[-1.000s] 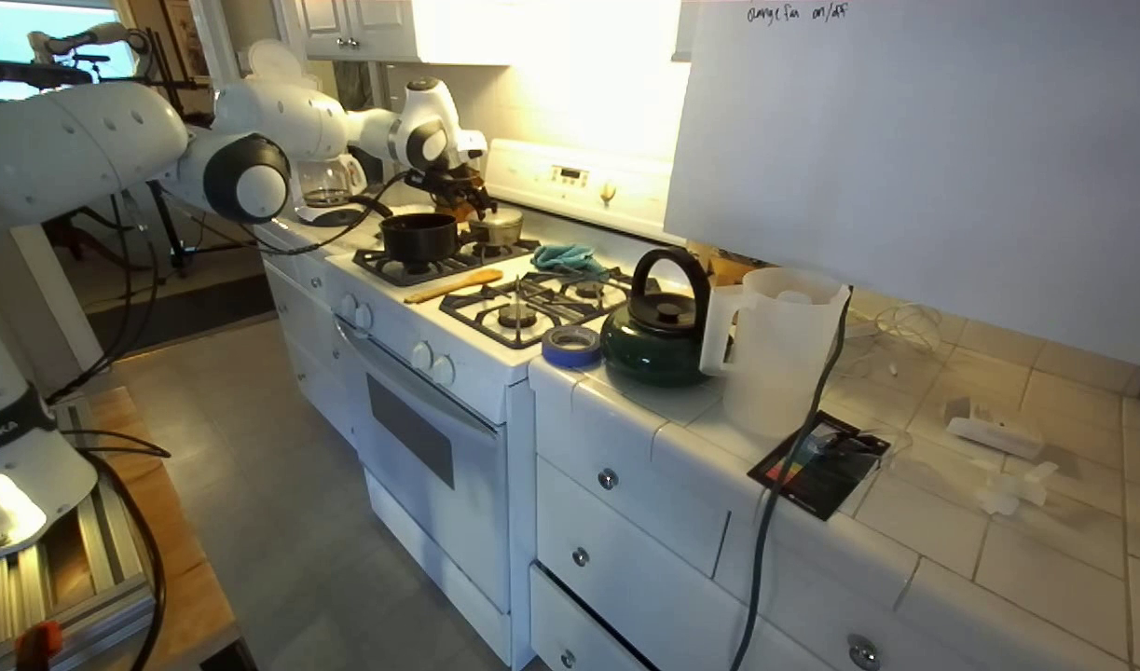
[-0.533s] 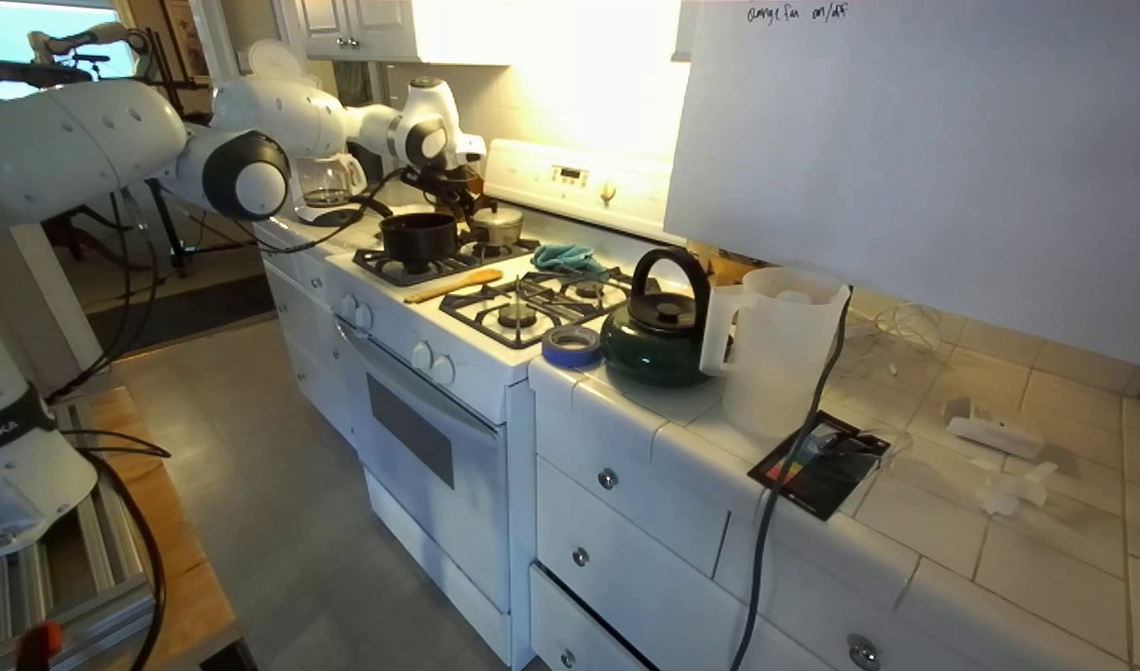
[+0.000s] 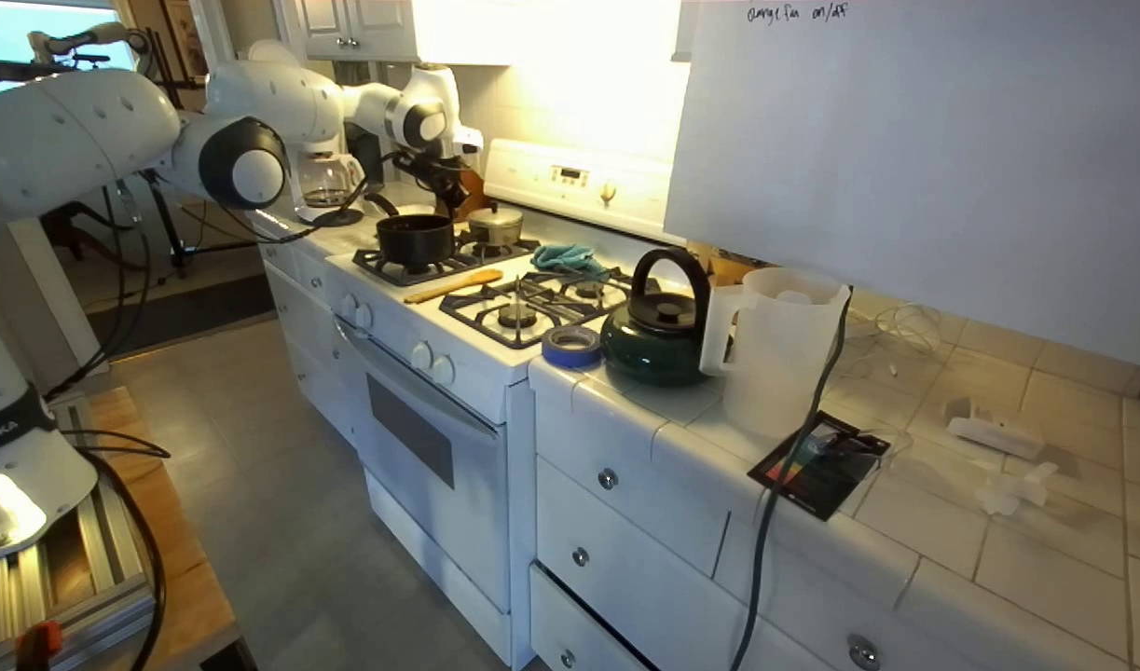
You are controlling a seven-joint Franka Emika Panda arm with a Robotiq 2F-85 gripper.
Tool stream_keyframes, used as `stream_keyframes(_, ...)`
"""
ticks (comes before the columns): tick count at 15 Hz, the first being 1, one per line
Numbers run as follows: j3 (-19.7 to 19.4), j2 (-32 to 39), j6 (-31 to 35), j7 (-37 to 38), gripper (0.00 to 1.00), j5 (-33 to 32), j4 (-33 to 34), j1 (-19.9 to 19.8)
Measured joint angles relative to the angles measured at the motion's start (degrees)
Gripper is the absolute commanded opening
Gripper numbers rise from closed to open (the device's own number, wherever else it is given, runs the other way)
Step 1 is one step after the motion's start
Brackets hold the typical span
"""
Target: Move the pot slightly to the left
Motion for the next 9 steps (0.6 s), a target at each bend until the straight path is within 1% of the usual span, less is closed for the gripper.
stream_keyframes(3, -0.9, 0.0, 0.2, 0.6, 0.0, 0.0, -0.1, 0.3)
stream_keyframes(5, -1.8, 0.3, 1.5, -0.3, 0.0, -0.4, -0.2, 0.5)
stream_keyframes(9, -4.0, 2.2, 6.9, -6.2, 0.0, -1.7, -0.2, 0.7)
